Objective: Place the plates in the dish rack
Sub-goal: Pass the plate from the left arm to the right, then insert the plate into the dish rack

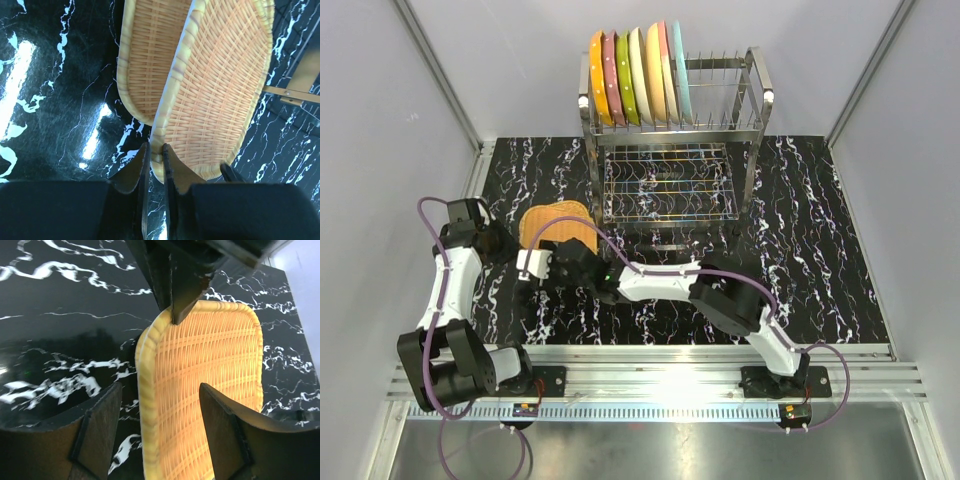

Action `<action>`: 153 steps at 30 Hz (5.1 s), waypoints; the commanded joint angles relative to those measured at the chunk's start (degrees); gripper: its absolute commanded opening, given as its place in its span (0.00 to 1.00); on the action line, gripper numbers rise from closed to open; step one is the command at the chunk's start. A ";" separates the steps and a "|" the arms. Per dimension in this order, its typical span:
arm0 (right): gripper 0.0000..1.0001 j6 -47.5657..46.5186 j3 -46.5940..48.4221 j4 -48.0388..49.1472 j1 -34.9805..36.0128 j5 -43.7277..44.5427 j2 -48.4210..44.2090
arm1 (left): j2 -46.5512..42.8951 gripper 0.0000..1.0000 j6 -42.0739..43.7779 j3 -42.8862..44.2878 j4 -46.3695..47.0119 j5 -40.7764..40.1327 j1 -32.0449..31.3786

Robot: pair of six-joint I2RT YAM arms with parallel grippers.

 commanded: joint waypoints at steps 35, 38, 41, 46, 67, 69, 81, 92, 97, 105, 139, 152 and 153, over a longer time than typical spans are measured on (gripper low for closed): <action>0.00 -4.94 -0.41 14.35 0.74 14.64 0.67 | -5.79 0.56 -0.47 -0.43 5.03 7.04 2.20; 0.00 -4.86 -2.08 16.20 1.00 14.46 -0.82 | -6.14 0.92 -0.64 -0.25 4.59 6.33 3.16; 0.00 -3.72 -3.93 17.08 1.00 13.94 -3.10 | -8.16 0.99 0.06 0.19 4.50 5.28 4.31; 0.00 -2.57 -7.10 18.22 1.27 13.40 -7.41 | -12.11 0.99 0.14 0.01 4.42 1.68 5.45; 0.00 15.79 -8.01 -6.43 0.57 12.18 -50.99 | -17.31 0.91 0.67 -0.16 4.24 -3.25 6.33; 0.00 15.89 -5.53 -8.40 0.04 13.67 -52.32 | -17.39 0.99 0.58 -0.08 4.33 -3.51 6.42; 0.00 19.05 17.14 -16.05 -14.45 19.20 -52.16 | -18.01 0.99 0.32 -1.22 5.56 -3.43 6.24; 0.00 31.08 30.51 -25.98 -36.50 8.96 -42.23 | -15.99 0.99 0.32 -1.83 6.61 -1.23 4.84; 0.00 37.04 35.17 -29.33 -42.40 1.56 -36.17 | -15.55 0.99 0.41 -2.10 6.88 -0.70 4.31; 0.00 40.23 40.45 -30.73 -47.16 -5.49 -28.43 | -15.46 0.99 0.50 -2.10 6.79 -1.31 3.43; 0.00 42.17 38.61 -25.63 -47.33 -3.56 -20.60 | -14.58 0.99 0.32 -2.19 7.23 0.27 2.55; 0.14 41.64 38.08 -27.57 -47.07 -4.17 -19.37 | -14.67 0.99 0.32 -2.27 7.23 0.62 2.38; 0.15 41.64 37.81 -27.65 -46.90 -4.17 -19.45 | -14.50 0.99 0.32 -2.27 7.23 0.62 2.29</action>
